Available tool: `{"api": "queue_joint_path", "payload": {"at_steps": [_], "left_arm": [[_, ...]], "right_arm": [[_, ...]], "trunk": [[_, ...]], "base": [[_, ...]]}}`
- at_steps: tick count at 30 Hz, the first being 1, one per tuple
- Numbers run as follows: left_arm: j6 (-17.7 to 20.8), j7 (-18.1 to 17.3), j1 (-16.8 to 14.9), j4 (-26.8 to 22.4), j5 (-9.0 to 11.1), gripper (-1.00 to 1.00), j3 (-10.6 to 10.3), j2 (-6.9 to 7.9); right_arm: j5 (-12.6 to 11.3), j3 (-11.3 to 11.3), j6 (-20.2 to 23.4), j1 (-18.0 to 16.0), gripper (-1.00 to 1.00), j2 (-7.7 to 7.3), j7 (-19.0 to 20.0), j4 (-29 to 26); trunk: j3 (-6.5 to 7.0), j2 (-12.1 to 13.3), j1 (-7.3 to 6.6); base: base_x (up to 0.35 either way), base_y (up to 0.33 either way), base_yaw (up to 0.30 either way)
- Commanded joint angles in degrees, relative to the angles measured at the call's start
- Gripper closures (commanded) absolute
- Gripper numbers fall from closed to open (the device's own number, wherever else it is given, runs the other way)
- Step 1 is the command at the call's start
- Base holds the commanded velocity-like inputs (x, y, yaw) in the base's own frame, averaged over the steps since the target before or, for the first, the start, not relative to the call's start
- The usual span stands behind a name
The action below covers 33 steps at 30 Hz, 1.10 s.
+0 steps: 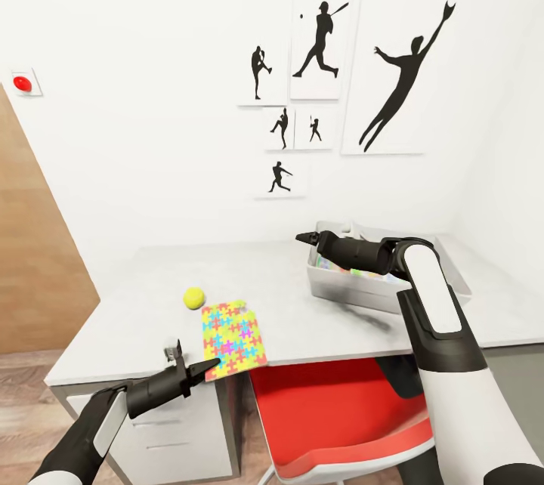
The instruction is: Put all the toys in the child's room - the three board games (two on the bed and one on the table), the two jigsaw puzzles on the table, and the tennis ball on the table - inside the toy box on the table in the child's room.
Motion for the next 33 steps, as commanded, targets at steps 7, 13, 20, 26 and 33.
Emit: {"api": "queue_joint_path", "payload": {"at_steps": [7, 13, 20, 26, 33], "left_arm": [[0.3, -0.1, 0.0, 0.0, 0.1, 1.00, 0.0, 0.00], [0.4, -0.4, 0.0, -1.2, 0.1, 1.00, -0.1, 0.04], [4.0, -9.9, 0.1, -10.1, -0.3, 1.00, -0.6, 0.68], [9.2, -11.2, 0.4, -16.9, -0.5, 1.00, -0.7, 2.96], [10.5, -11.3, 0.3, -17.8, -0.5, 1.00, -4.7, 4.89]], "right_arm": [[-0.5, 0.1, 0.0, -0.1, -1.00, -0.05, -0.6, 0.0], [-0.6, 0.2, 0.2, 0.0, -1.00, -0.12, -0.6, -0.9], [-0.6, 0.2, 0.3, 3.5, -1.00, -0.09, -0.4, -1.3], [-0.7, 0.3, 0.3, 3.9, -1.00, -0.04, -0.1, -1.8], [-0.7, 0.1, 0.3, 3.6, -1.00, -0.53, 5.9, -1.8]], "trunk": [[1.20, 2.8, -1.55], [2.28, 5.2, -2.86], [3.54, 8.0, -4.40], [4.43, 10.0, -5.50], [5.69, 12.8, -7.04]], "base": [[0.000, 0.000, 0.000], [0.000, 0.000, 0.000], [0.000, 0.000, 0.000], [0.000, 0.000, 0.000], [0.000, 0.000, 0.000]]}}
